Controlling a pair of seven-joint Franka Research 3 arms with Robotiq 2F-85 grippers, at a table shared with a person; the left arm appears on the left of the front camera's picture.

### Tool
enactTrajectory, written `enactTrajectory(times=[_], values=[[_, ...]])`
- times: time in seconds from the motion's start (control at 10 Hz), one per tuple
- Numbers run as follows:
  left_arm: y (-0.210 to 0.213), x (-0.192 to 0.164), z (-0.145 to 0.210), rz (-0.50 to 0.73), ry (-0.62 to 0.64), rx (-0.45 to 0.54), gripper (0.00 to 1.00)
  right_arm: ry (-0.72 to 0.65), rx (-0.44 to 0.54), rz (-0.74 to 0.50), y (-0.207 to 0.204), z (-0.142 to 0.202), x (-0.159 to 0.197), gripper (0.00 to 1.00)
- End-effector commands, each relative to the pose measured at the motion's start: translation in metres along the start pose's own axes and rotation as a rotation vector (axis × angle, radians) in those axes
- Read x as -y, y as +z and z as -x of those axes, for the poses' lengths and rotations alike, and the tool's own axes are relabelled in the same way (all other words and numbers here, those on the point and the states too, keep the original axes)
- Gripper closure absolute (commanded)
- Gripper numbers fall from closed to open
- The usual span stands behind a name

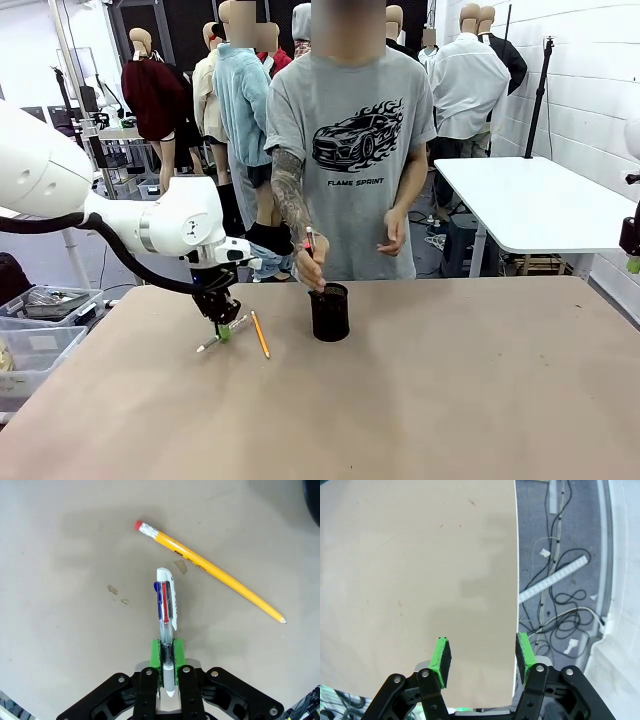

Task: Place the pens into the pen holder.
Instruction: Pick up a writing instrument from the table and place it into the Pen holder.

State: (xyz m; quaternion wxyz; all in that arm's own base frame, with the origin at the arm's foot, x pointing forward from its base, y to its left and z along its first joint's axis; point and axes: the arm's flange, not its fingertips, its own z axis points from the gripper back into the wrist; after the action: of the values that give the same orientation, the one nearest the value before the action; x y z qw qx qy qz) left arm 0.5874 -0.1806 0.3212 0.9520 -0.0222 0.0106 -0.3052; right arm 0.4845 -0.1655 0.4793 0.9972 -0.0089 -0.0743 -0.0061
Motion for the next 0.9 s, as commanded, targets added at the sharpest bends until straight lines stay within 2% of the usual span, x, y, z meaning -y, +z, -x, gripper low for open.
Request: enactTrajectory(times=[0.0,0.2,0.3,0.5,0.6,0.7,0.8], values=[[0.024,-0.010,0.020,0.067,-0.104,0.134,1.00,0.014,0.017,0.001,-0.003,0.002,0.000,0.34],[0.035,-0.028,0.032,0.215,-0.284,0.297,1.00,0.014,0.017,0.001,-0.003,0.002,0.000,0.34],[0.040,-0.036,0.036,0.264,-0.357,0.411,1.00,0.014,0.017,0.001,-0.003,0.002,0.000,0.34],[0.050,-0.037,0.040,0.360,-0.614,0.664,1.00,0.014,0.017,0.001,-0.003,0.002,0.000,0.34],[0.056,-0.041,0.043,0.407,-0.698,0.769,1.00,0.014,0.017,0.001,-0.003,0.002,0.000,0.34],[0.066,-0.051,0.055,0.457,-0.720,0.859,1.00,0.014,0.017,0.001,-0.003,0.002,0.000,0.34],[0.074,-0.061,0.068,0.465,-0.731,0.897,1.00,0.014,0.017,0.001,-0.003,0.002,0.000,0.34]])
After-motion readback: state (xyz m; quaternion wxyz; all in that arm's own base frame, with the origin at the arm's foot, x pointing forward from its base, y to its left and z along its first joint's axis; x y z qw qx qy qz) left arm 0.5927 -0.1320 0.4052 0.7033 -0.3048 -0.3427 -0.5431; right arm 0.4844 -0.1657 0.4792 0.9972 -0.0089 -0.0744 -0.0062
